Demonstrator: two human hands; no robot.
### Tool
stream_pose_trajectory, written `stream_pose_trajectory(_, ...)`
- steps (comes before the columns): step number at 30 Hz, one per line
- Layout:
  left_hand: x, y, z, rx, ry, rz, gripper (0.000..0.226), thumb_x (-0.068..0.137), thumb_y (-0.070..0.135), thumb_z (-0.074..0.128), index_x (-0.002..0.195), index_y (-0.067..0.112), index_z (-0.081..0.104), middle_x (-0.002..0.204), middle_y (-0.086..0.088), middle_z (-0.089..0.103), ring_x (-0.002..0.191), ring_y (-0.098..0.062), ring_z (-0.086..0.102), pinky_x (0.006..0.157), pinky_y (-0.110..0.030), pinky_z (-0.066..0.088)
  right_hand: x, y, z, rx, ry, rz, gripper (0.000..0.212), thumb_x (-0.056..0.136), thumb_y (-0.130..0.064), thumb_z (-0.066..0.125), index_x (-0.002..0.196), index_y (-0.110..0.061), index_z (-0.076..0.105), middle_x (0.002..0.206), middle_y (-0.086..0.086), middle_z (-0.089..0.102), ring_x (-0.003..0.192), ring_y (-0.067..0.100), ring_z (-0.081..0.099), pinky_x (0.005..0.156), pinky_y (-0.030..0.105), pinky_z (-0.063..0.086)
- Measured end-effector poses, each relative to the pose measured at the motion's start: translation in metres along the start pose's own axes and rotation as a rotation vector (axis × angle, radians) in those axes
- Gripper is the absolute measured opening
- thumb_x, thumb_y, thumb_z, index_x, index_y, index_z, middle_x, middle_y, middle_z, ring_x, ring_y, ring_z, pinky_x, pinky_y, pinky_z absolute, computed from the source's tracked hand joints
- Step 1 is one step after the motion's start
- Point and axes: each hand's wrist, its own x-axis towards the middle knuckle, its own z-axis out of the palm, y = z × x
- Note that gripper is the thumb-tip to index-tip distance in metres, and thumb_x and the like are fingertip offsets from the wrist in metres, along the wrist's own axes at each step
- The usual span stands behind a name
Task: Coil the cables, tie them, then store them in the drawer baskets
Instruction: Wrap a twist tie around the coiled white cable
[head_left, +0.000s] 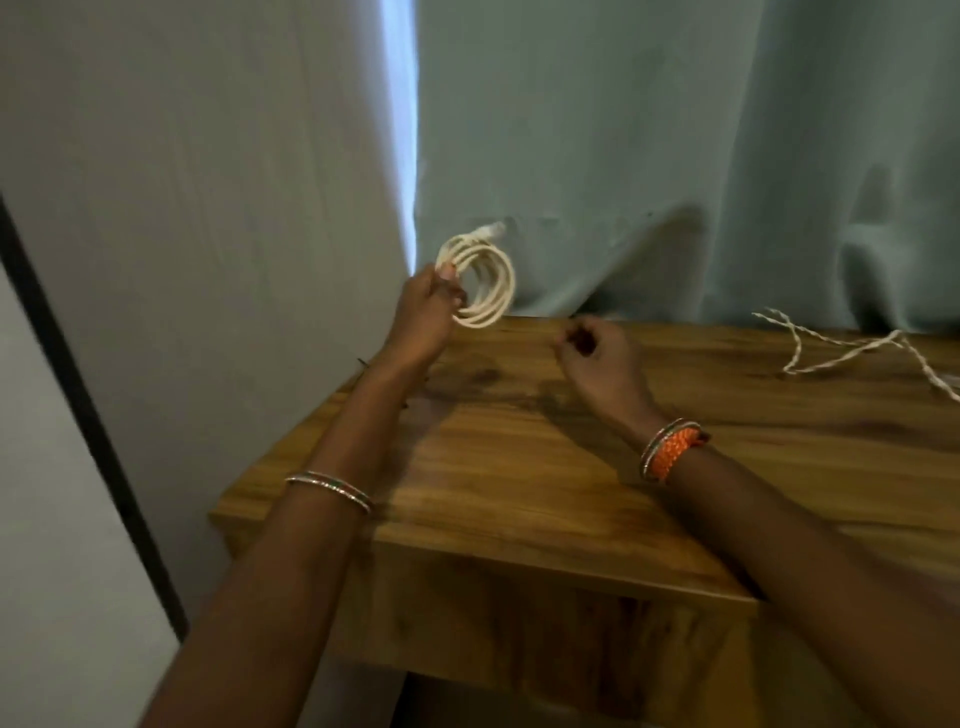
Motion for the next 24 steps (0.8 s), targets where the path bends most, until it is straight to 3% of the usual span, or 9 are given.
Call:
stream_pose_trajectory(4, 0.015, -0.025, -0.059, 0.036, 0.091, -0.02, 0.036, 0.102, 0.014, 0.029, 0.07, 0.02, 0.044, 0.063, 0.002, 0.043, 0.04, 0.006, 0.043, 0.045, -0.009, 0.031, -0.001, -0.021, 0.05, -0.014, -0.222, -0.069, 0.013, 0.089, -0.016, 0.059, 0.08, -0.009, 0.066, 0.074, 0.005, 0.065, 0.071, 0.018, 0.059, 0.068, 0.035, 0.049)
stream_pose_trajectory(9, 0.014, -0.059, -0.088, 0.038, 0.096, -0.182, 0.035, 0.103, 0.02, 0.028, 0.071, 0.019, 0.043, 0.063, 0.0, 0.041, 0.054, -0.009, 0.038, 0.048, -0.02, 0.032, 0.009, -0.038, 0.104, 0.118, -0.321, 0.06, 0.015, 0.092, -0.013, 0.054, 0.084, -0.008, 0.066, 0.085, 0.009, 0.067, 0.082, 0.022, 0.062, 0.072, 0.036, 0.05)
stream_pose_trajectory(13, 0.013, -0.078, -0.092, 0.109, 0.094, -0.141, 0.031, 0.102, 0.018, 0.031, 0.079, 0.013, 0.05, 0.065, 0.002, 0.047, 0.058, -0.01, 0.045, 0.065, -0.025, 0.04, 0.021, -0.044, 0.131, -0.019, -0.431, 0.129, 0.034, 0.095, -0.017, 0.05, 0.062, -0.023, 0.048, 0.065, -0.007, 0.048, 0.063, 0.01, 0.047, 0.057, 0.023, 0.033)
stream_pose_trajectory(18, 0.003, -0.088, -0.081, 0.024, 0.106, -0.125, 0.023, 0.102, 0.012, 0.031, 0.092, 0.007, 0.051, 0.065, 0.003, 0.047, 0.045, 0.009, 0.05, 0.049, -0.006, 0.037, 0.03, -0.054, 0.141, -0.218, -0.546, 0.094, 0.04, 0.091, -0.037, 0.056, 0.055, -0.027, 0.041, 0.067, -0.003, 0.048, 0.066, 0.014, 0.047, 0.05, 0.023, 0.03)
stream_pose_trajectory(20, 0.004, -0.092, -0.081, 0.05, 0.112, -0.109, 0.024, 0.102, 0.015, 0.032, 0.092, 0.008, 0.053, 0.066, 0.004, 0.049, 0.049, 0.008, 0.051, 0.053, -0.007, 0.038, 0.032, -0.057, 0.147, -0.212, -0.627, 0.083, 0.031, 0.084, -0.041, 0.064, 0.06, -0.026, 0.052, 0.065, -0.007, 0.053, 0.062, 0.011, 0.049, 0.051, 0.02, 0.034)
stream_pose_trajectory(21, 0.006, -0.094, -0.082, 0.069, 0.118, -0.108, 0.026, 0.102, 0.017, 0.033, 0.092, 0.009, 0.056, 0.068, 0.004, 0.051, 0.055, 0.005, 0.053, 0.059, -0.012, 0.04, 0.033, -0.057, 0.152, -0.223, -0.638, 0.062, 0.022, 0.078, -0.044, 0.068, 0.07, -0.025, 0.06, 0.072, -0.007, 0.061, 0.068, 0.012, 0.055, 0.055, 0.022, 0.039)
stream_pose_trajectory(24, 0.009, -0.103, -0.083, 0.132, 0.121, -0.139, 0.03, 0.1, 0.026, 0.037, 0.094, 0.011, 0.061, 0.08, -0.002, 0.059, 0.075, -0.014, 0.055, 0.074, -0.029, 0.045, 0.035, -0.056, 0.167, -0.3, -0.649, 0.01, 0.03, 0.071, -0.037, 0.073, 0.098, -0.026, 0.065, 0.101, 0.002, 0.069, 0.086, 0.02, 0.063, 0.069, 0.031, 0.052)
